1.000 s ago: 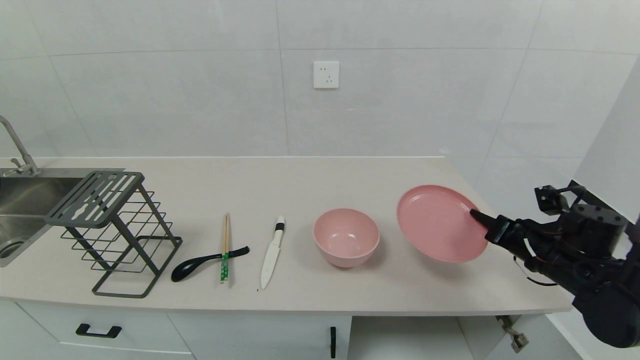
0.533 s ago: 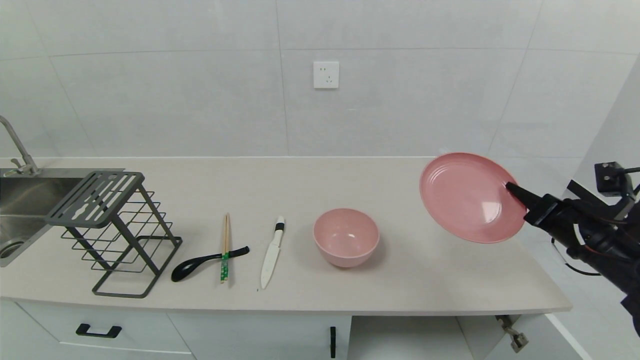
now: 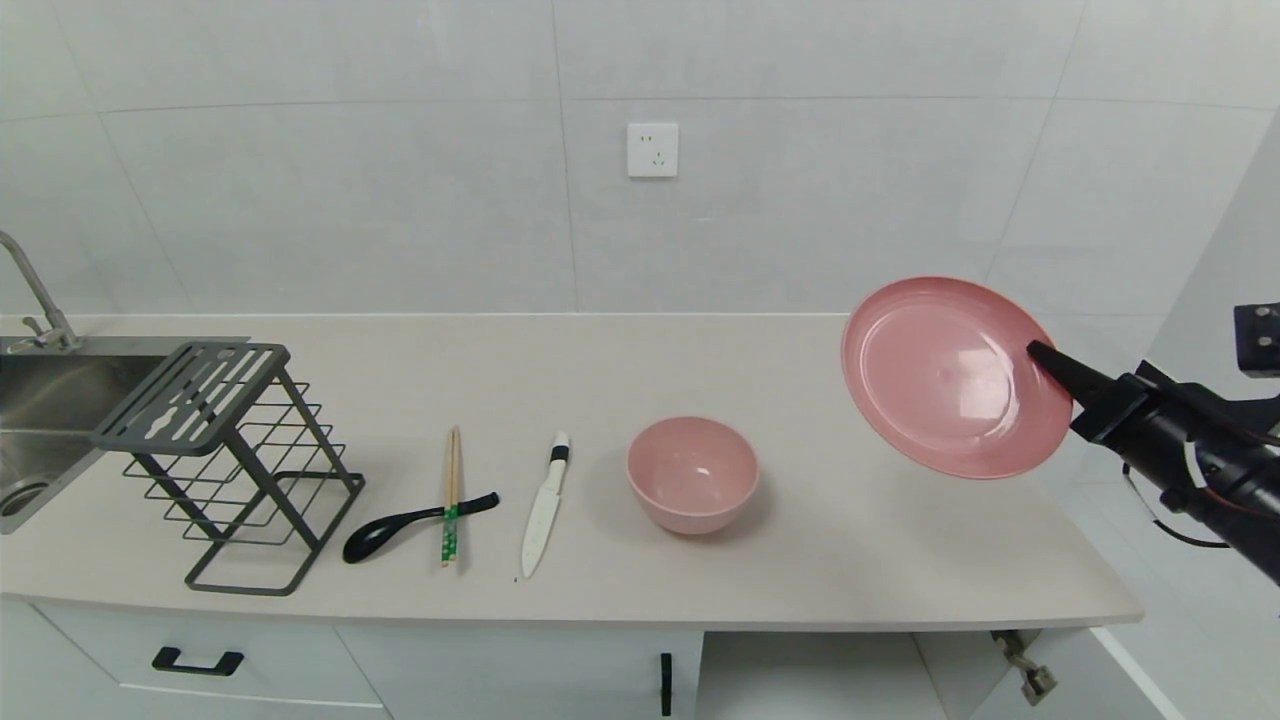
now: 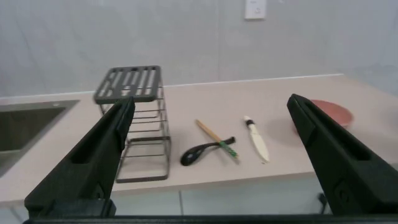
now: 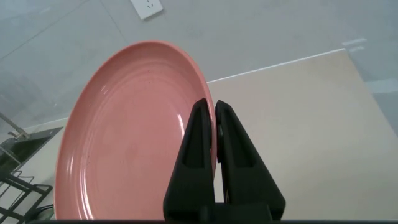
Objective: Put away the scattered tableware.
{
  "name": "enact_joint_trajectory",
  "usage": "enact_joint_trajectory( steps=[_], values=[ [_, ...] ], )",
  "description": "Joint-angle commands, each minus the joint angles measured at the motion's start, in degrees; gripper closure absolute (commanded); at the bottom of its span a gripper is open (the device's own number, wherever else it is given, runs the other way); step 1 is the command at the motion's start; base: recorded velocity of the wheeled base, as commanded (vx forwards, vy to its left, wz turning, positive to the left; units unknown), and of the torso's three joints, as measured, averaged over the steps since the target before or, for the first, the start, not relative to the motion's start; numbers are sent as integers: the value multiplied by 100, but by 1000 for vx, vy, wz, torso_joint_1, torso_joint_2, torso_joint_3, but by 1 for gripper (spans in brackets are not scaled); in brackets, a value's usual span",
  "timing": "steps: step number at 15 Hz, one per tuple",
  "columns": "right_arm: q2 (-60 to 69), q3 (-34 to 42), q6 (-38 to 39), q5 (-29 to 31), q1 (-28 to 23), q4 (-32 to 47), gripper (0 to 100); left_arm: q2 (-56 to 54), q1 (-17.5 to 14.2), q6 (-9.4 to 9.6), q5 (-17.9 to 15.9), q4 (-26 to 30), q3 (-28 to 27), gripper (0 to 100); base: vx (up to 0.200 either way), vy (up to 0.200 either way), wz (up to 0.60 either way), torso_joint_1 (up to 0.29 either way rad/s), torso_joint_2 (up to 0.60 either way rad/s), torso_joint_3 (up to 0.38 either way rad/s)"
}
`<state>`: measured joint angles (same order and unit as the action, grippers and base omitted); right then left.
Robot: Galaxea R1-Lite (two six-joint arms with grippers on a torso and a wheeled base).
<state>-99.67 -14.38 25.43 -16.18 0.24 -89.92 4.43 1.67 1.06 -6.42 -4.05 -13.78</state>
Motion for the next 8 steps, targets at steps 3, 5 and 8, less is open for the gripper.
enact_joint_trajectory(
  steps=[3,5,8],
  values=[
    [176,32,-126,1,55,-8,100,1992,343,-132,-676,97,-890,0,0,0,0,0,0,0],
    [202,94,-451,1,72,-8,100,2686,343,219,-1230,88,-934,0,0,0,0,0,0,0],
    [211,182,-451,-8,90,-8,100,4066,729,298,-1555,-474,-1110,0,0,0,0,0,0,0]
  ],
)
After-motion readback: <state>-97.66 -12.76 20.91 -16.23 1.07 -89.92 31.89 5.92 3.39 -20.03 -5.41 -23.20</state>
